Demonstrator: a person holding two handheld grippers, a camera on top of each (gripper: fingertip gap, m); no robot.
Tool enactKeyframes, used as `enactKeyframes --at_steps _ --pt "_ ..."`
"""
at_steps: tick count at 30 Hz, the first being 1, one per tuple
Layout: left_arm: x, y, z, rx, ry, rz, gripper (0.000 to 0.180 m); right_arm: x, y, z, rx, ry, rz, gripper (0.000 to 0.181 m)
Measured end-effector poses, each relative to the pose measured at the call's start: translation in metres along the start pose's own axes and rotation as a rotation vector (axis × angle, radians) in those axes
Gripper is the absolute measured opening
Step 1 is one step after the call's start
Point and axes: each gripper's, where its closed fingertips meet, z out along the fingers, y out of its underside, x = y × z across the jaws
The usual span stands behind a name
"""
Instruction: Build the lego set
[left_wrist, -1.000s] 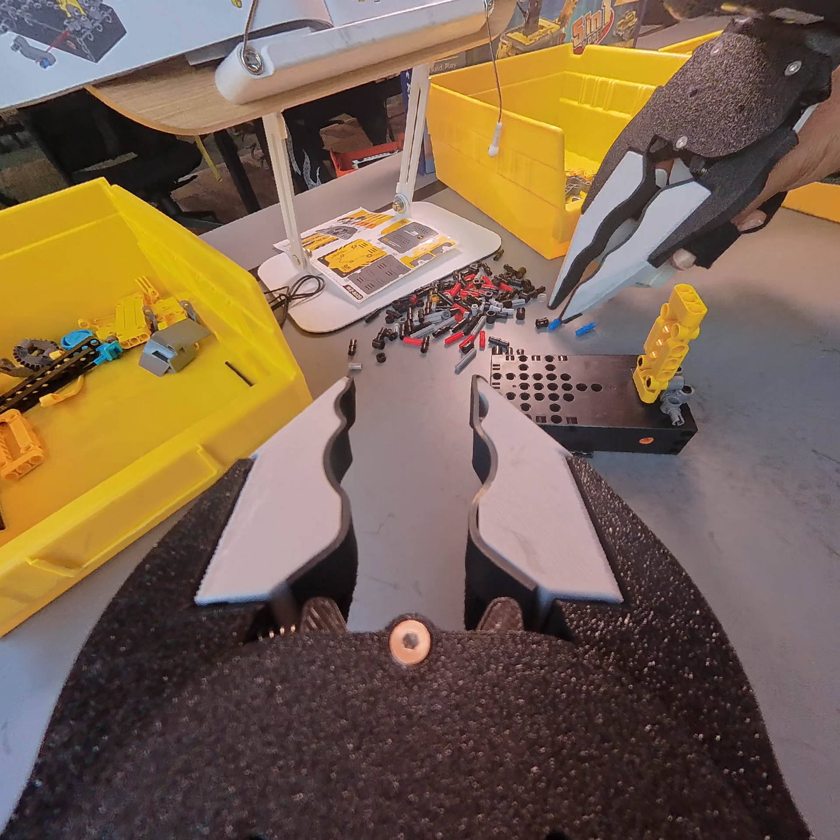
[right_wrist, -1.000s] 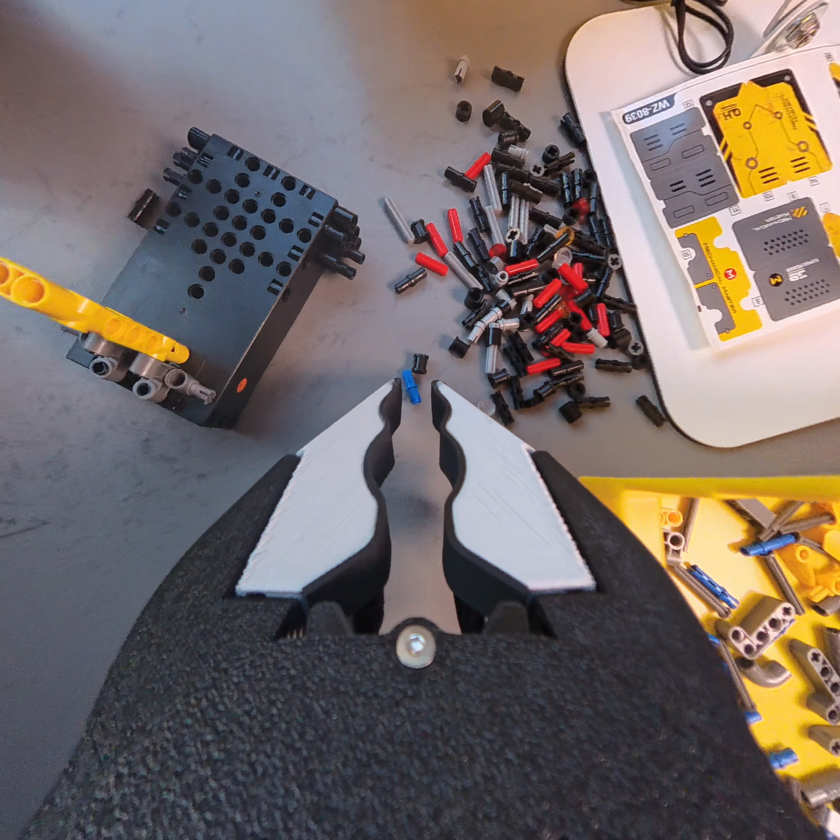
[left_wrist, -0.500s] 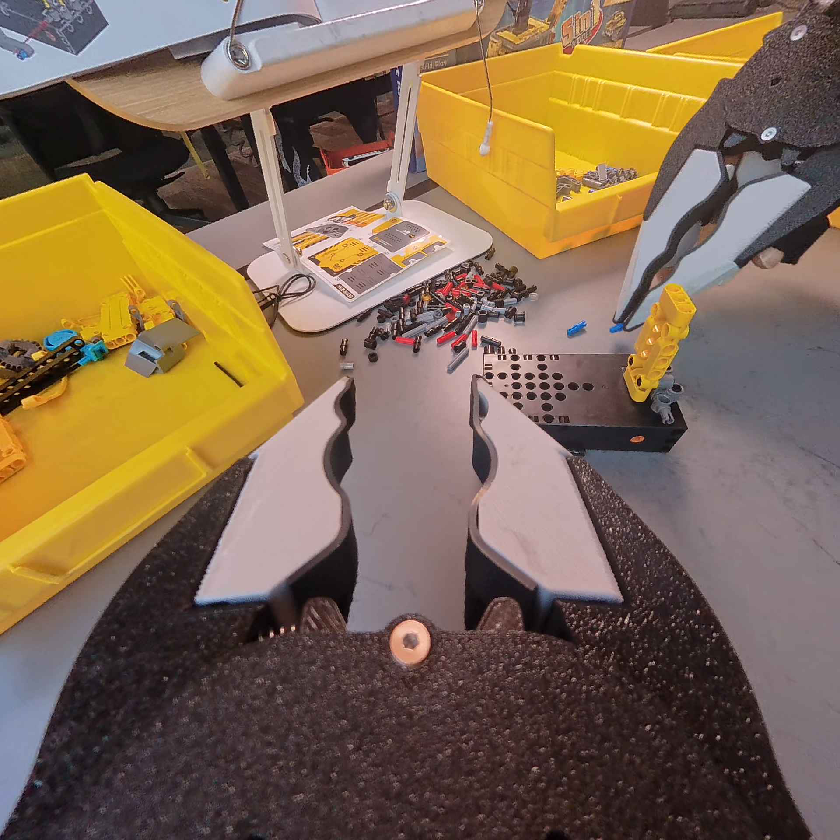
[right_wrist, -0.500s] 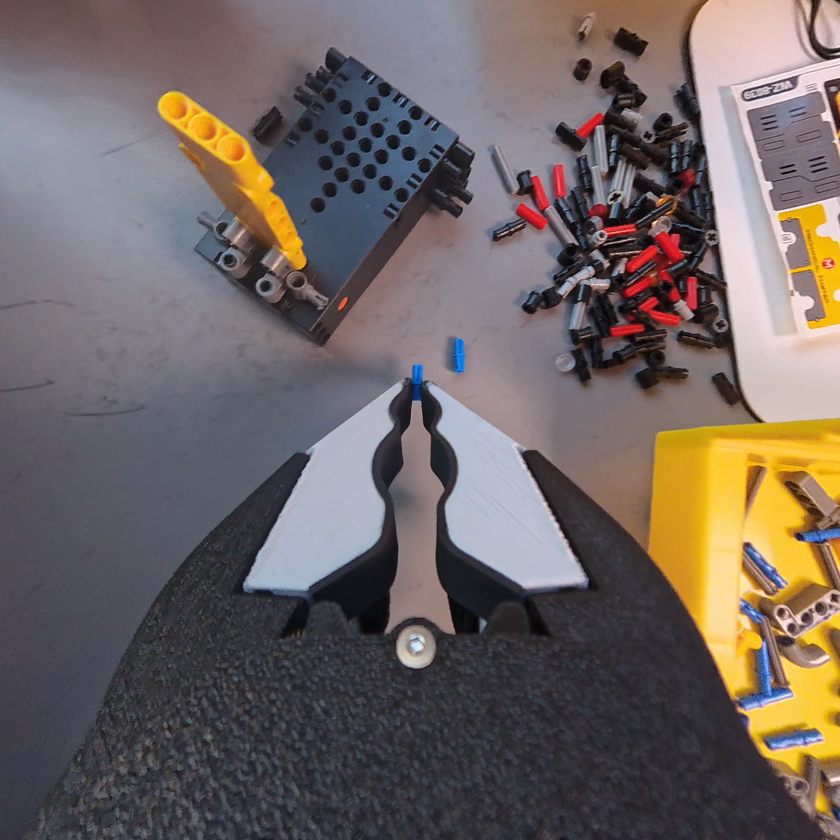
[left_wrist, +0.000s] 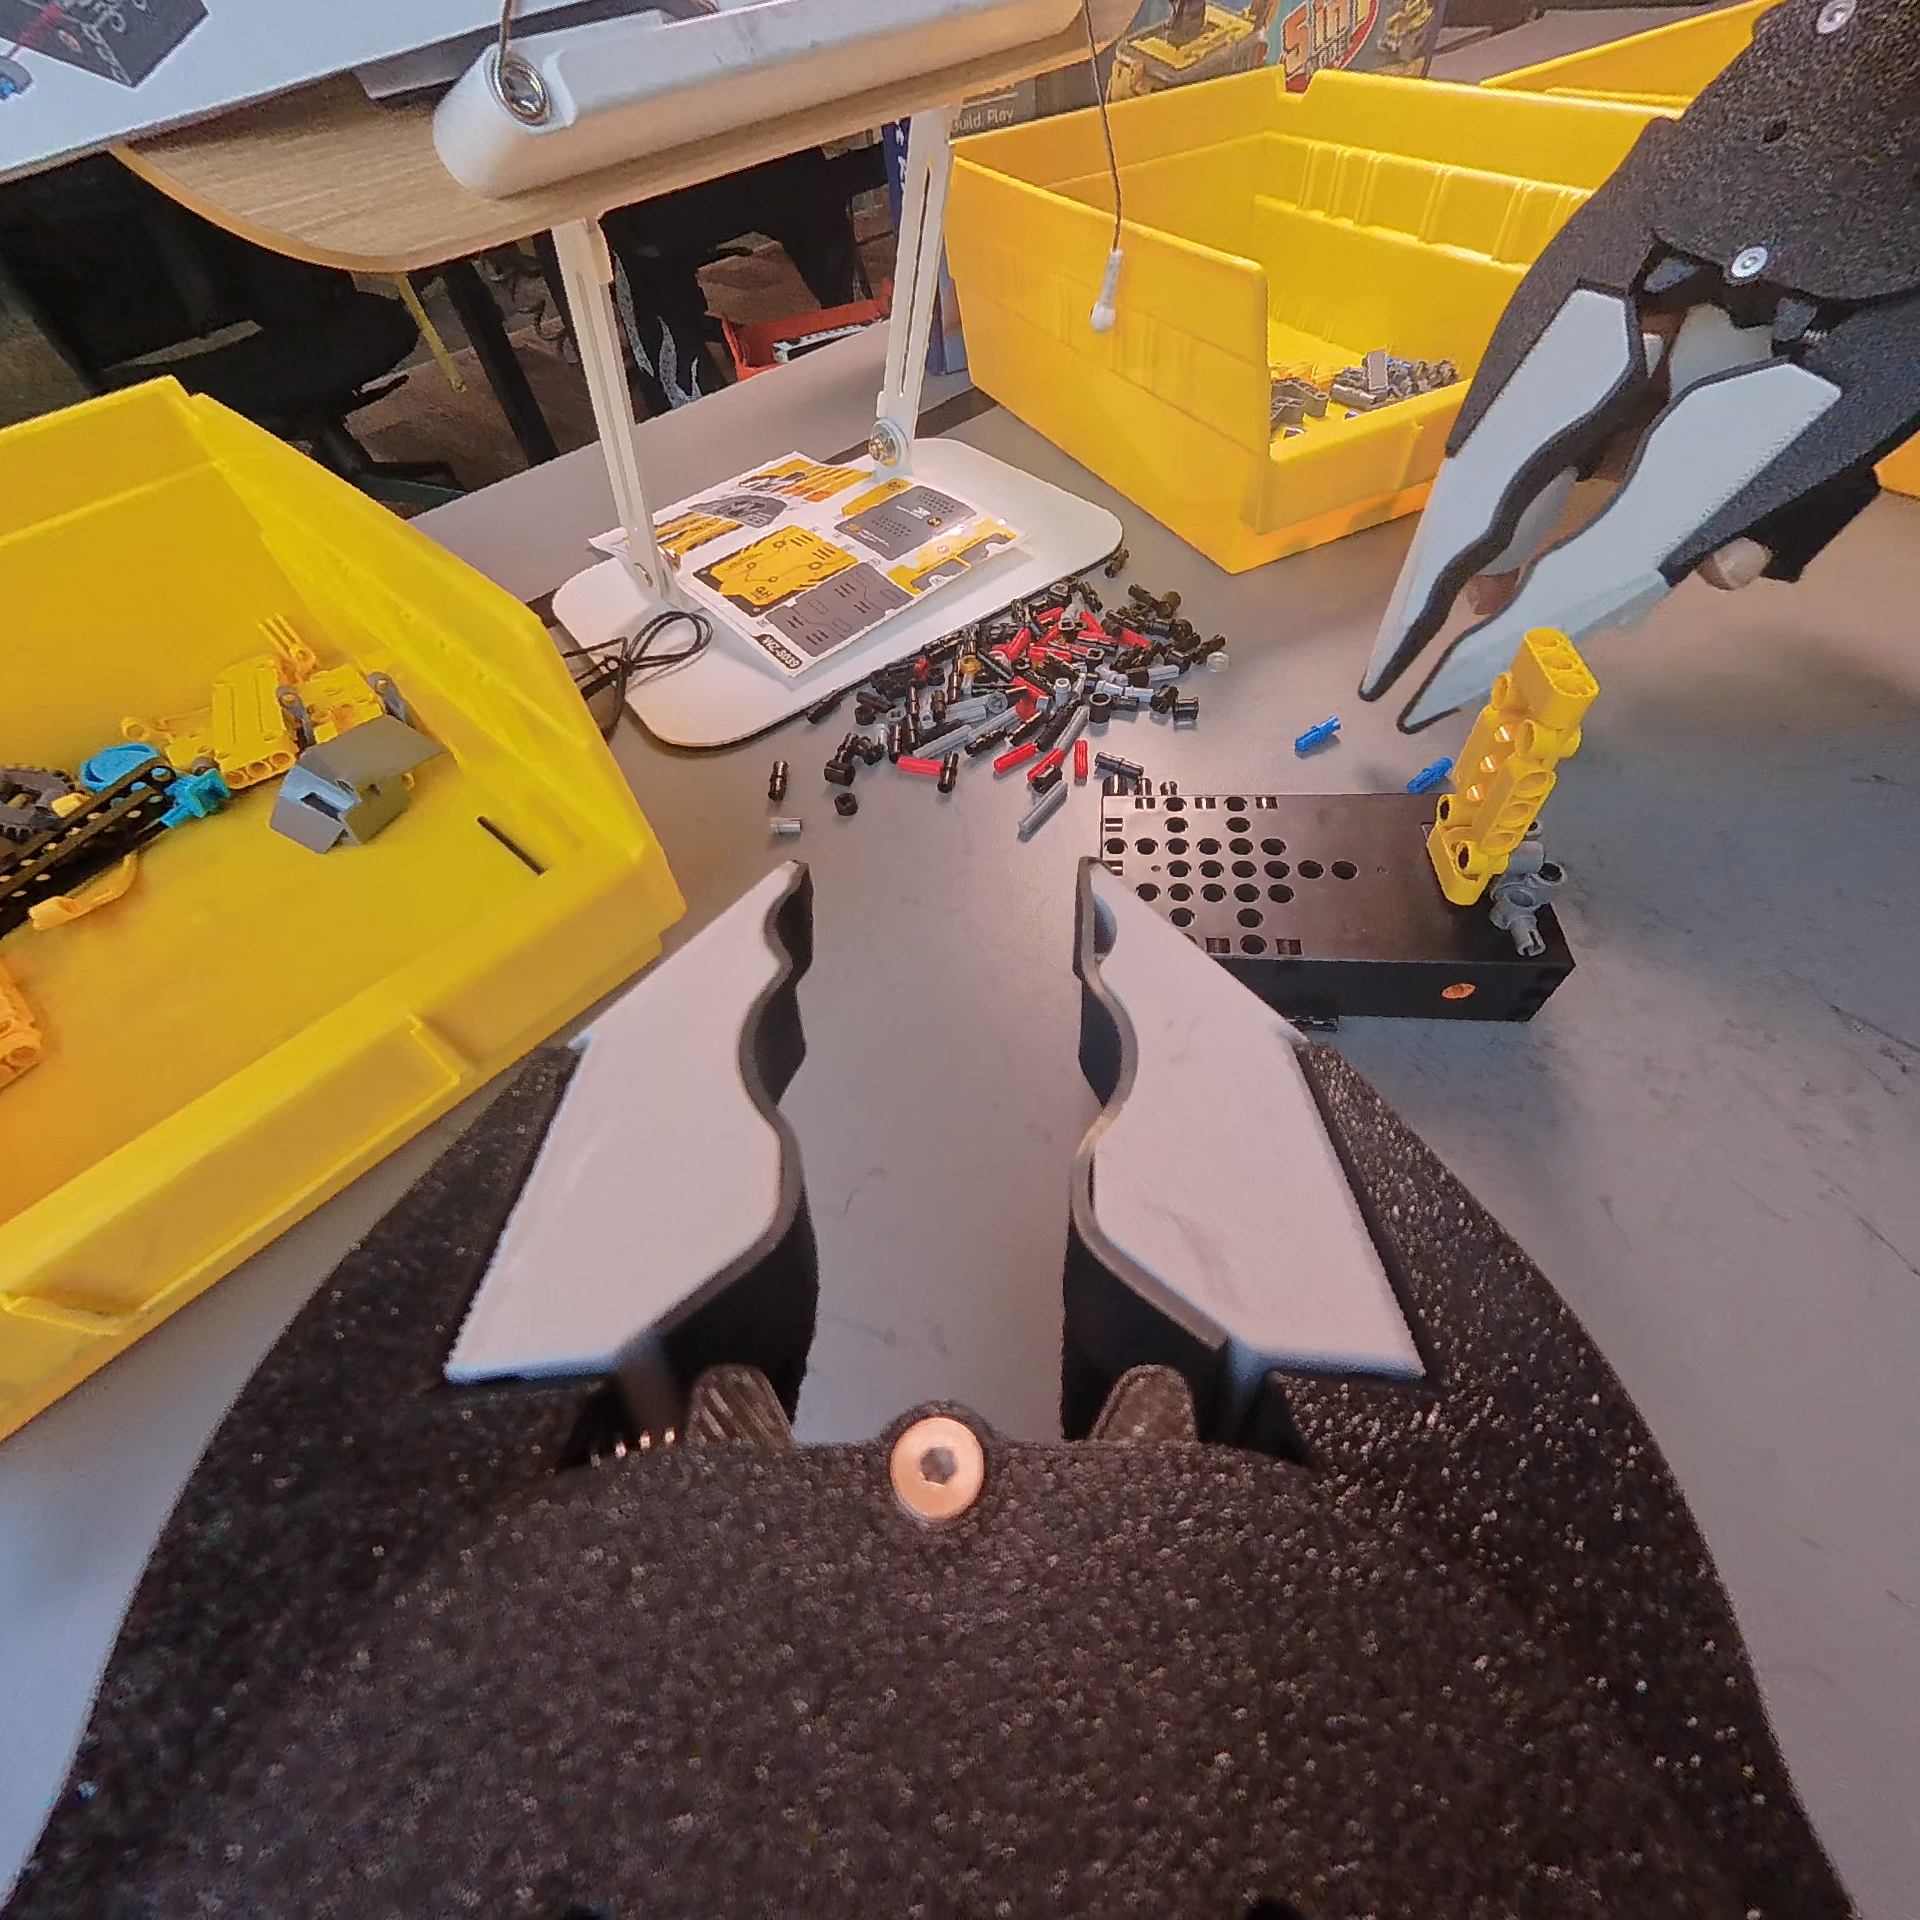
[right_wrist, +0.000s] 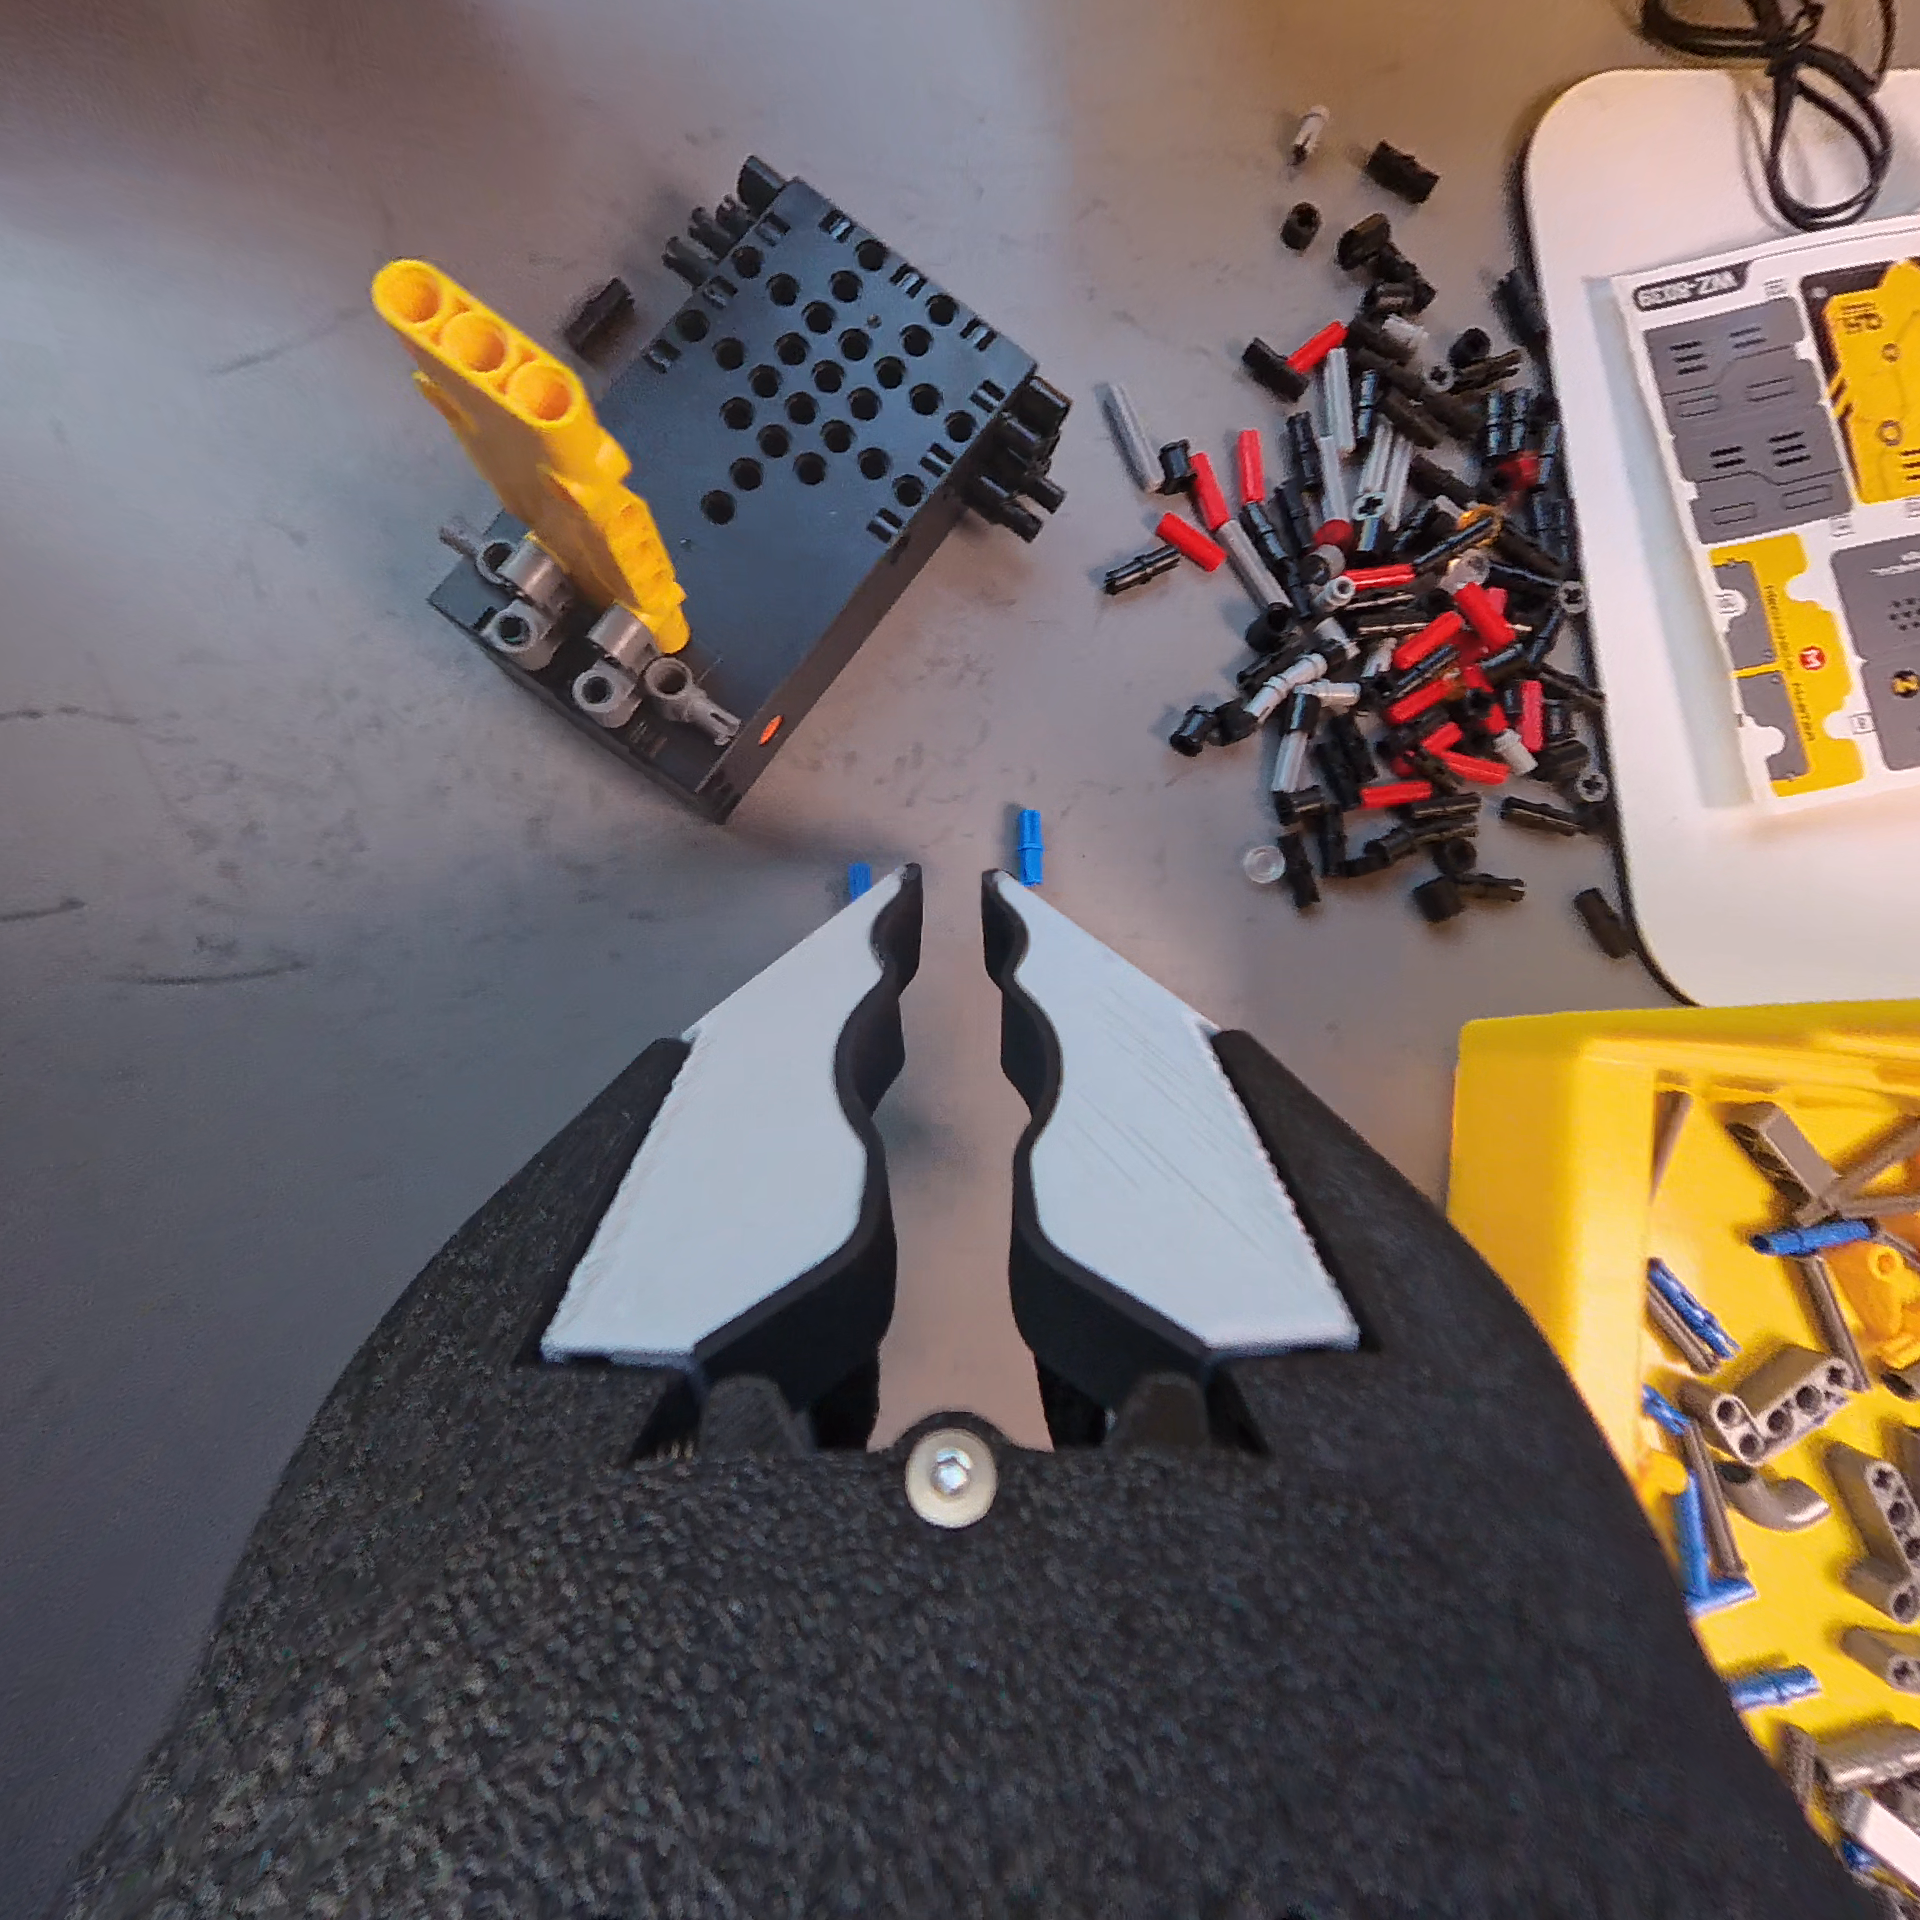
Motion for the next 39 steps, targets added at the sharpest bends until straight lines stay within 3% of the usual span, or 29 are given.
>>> enactKeyframes --at_steps 20,27,32,39 --pt "0.004 0.003 0.002 -0.015 0.023 0.004 0.050 -0.005 0.016 0.000 -0.050 -0.039 -0.037 0.003" --pt "0.018 0.003 0.002 -0.015 0.094 0.056 0.041 -0.004 0.017 0.002 -0.028 -0.018 -0.024 0.004" --pt "0.027 0.005 0.004 -0.029 0.131 0.096 0.040 0.002 0.010 -0.005 0.040 0.017 -0.011 0.007" --pt "0.024 0.006 0.005 -0.038 0.128 0.073 0.042 -0.001 -0.025 -0.026 0.322 0.070 -0.060 0.019"
